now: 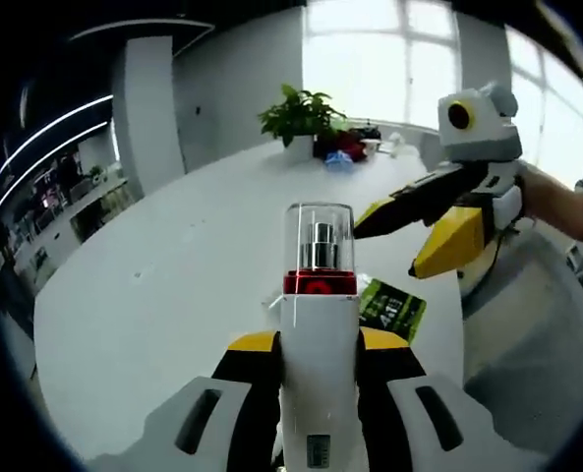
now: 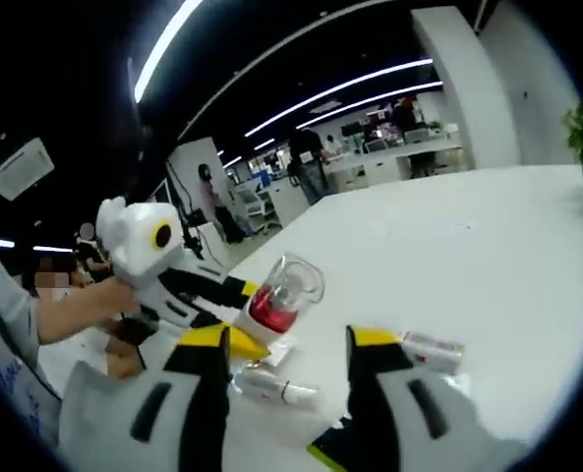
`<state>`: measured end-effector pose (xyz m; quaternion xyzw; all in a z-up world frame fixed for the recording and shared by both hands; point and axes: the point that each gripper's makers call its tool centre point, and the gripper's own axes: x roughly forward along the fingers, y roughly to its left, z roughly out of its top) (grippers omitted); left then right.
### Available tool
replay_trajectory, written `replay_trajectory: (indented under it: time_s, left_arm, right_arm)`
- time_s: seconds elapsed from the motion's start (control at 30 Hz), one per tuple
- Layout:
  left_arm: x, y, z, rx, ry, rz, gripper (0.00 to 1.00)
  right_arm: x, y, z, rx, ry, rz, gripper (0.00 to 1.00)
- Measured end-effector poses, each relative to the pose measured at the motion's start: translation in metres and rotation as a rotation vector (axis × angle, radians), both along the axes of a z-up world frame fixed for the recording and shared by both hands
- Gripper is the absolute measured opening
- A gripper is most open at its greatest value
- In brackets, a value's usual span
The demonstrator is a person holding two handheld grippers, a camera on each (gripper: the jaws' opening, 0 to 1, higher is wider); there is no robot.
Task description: Arrange the skincare products in the storage area until every visible bottle or jar stands upright without overlapping.
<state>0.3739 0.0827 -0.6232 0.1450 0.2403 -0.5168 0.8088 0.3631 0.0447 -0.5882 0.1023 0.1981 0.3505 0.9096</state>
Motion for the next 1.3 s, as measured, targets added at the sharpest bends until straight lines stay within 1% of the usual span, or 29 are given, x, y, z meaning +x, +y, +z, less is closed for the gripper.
replay_trajectory:
  time_s: [0.17, 0.3, 0.37, 0.5, 0.57, 0.77, 0.83, 1.03, 1.17, 1.3]
  left_arm:
    - [-0.009, -0.002, 0.001, -0.031, 0.018, 0.000, 0.25]
    - [-0.014, -0.004, 0.002, -0.053, 0.031, -0.003, 0.25]
    - [-0.015, -0.005, 0.002, -0.070, 0.043, 0.000, 0.25]
    - [-0.020, -0.007, 0.004, -0.111, 0.075, -0.001, 0.25]
    - [-0.021, -0.007, 0.004, -0.139, 0.101, 0.002, 0.25]
    - [-0.029, -0.011, 0.006, -0.238, 0.194, -0.019, 0.25]
    - [-0.031, -0.012, 0.004, -0.250, 0.218, -0.026, 0.25]
    - [-0.039, -0.020, 0.000, -0.261, 0.269, -0.067, 0.25]
    - [-0.044, -0.026, -0.005, -0.245, 0.290, -0.098, 0.25]
    - [-0.048, -0.033, -0.011, -0.240, 0.330, -0.114, 0.25]
  right_arm:
    - [0.003, 0.009, 0.005, 0.071, 0.013, 0.018, 0.40]
    - [0.009, 0.011, 0.006, 0.093, 0.019, 0.019, 0.36]
    - [0.009, 0.013, 0.009, 0.125, 0.024, 0.025, 0.34]
    - [0.010, 0.016, 0.011, 0.157, 0.026, 0.040, 0.31]
    - [0.009, 0.017, 0.012, 0.174, 0.032, 0.047, 0.31]
    - [0.006, 0.020, 0.016, 0.184, 0.017, 0.080, 0.31]
    - [0.004, 0.021, 0.016, 0.179, 0.016, 0.091, 0.31]
    - [0.000, 0.022, 0.015, 0.156, 0.008, 0.126, 0.32]
    - [-0.003, 0.021, 0.013, 0.129, 0.006, 0.147, 0.32]
    - [-0.005, 0.019, 0.009, 0.101, 0.012, 0.153, 0.32]
